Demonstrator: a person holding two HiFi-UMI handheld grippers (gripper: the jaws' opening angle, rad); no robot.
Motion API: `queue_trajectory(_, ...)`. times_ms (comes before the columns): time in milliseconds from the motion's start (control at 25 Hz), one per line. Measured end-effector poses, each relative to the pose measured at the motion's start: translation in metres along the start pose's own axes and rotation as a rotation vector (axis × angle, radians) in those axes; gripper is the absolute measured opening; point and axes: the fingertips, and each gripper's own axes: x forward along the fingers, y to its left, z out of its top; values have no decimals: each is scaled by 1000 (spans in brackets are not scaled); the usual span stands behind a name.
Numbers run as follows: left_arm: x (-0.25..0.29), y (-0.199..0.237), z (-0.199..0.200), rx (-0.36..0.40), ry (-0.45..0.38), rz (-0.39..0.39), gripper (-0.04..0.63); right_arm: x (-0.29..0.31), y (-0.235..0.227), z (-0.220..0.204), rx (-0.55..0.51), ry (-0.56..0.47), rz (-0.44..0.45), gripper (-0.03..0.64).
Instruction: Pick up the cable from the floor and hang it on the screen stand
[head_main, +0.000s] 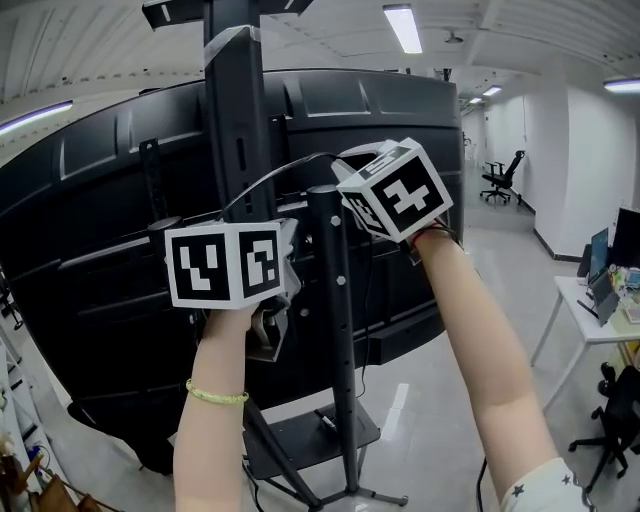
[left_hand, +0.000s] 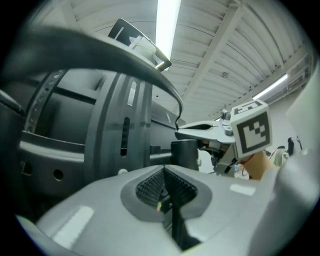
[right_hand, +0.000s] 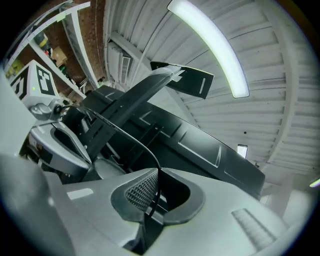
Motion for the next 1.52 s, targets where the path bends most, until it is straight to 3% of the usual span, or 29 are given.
queue_trajectory(120,2,-3,-13,0,11,2,8,-5,3,-12,-31,22,28,27)
queue_trajectory(280,5,-8,-35,9,24,0,8,-13,11,-34,-84,39,51,152)
queue_trajectory(520,9,-14,-66,5,35,10,8,-31,20,-52,-90,-25,5,152)
queue_trajectory(800,-11,-21,-113,28,28,71,8,-72,51,-76,83,-143,4,155)
queue_trajectory(1080,-38,-44,-204,-9,65,84,8,-111,134,-152,453,-179,92,21)
queue_trajectory(1280,-51,-52,-281,-120,74,130,8,-134,205,-231,717,-85,142,0)
queue_trajectory(1520,-73,-81,-370,-96,137,166,8,-169,266,-305,765,64,176,0)
